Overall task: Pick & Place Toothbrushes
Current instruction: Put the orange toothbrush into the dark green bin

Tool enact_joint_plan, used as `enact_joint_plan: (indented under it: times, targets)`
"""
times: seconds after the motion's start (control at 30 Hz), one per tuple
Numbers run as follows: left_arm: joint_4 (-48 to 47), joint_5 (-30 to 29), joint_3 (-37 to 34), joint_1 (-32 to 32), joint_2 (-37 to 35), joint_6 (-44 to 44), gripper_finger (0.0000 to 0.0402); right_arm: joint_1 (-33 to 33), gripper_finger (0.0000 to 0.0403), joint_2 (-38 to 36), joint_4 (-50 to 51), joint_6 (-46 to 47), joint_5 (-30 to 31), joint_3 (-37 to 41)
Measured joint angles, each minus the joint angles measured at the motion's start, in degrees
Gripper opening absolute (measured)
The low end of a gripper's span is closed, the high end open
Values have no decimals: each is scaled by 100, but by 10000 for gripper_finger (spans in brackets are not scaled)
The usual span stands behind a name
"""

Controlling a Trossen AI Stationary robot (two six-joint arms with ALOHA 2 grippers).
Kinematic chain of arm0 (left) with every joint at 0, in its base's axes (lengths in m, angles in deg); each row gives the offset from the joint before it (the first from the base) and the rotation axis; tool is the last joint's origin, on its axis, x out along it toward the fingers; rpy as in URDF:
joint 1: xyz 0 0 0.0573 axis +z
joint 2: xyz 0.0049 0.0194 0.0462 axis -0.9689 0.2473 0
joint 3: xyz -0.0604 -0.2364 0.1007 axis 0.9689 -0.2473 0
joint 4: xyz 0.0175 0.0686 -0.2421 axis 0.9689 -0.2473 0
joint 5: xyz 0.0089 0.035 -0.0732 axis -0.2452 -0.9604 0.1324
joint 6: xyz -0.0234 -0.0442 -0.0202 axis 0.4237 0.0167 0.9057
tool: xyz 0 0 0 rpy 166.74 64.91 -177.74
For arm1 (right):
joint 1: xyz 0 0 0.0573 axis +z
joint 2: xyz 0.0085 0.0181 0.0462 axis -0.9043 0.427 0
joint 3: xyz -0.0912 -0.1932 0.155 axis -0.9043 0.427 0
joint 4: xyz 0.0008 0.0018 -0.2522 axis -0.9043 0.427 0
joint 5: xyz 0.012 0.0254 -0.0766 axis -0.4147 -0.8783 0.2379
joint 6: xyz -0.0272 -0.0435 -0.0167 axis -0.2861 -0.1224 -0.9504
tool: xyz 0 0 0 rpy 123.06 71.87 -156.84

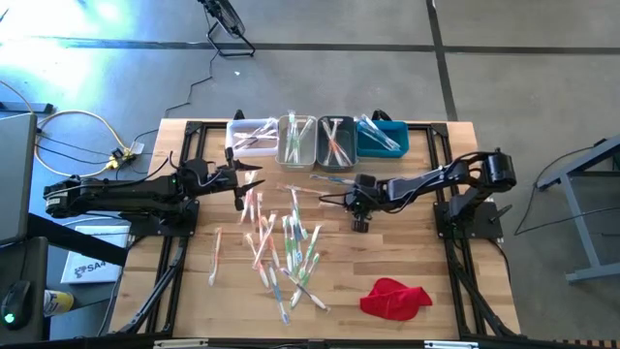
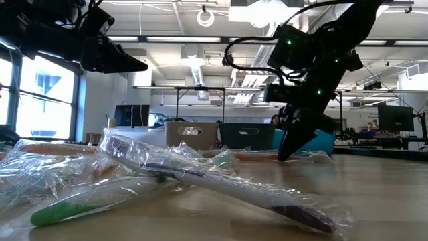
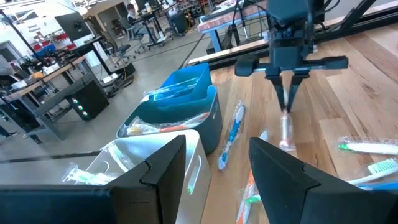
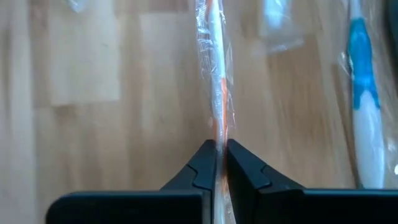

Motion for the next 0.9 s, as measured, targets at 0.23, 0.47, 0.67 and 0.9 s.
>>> enact_joint_plan:
  times: [0.23,0.47,0.67,0.9]
  targets:
    - [4,0,0,0,0,0,171,15,14,-74,-166,2,-188,-261]
    - [3,0,0,0,0,0,171,13,14,-81,-186,-33,-261,-672]
    - [4,0,0,0,1,2,171,15,13,-85,-197,-43,32,-1152]
    - [4,0,0,0,0,2,171,13,13,-85,-193,-342,628,-1751]
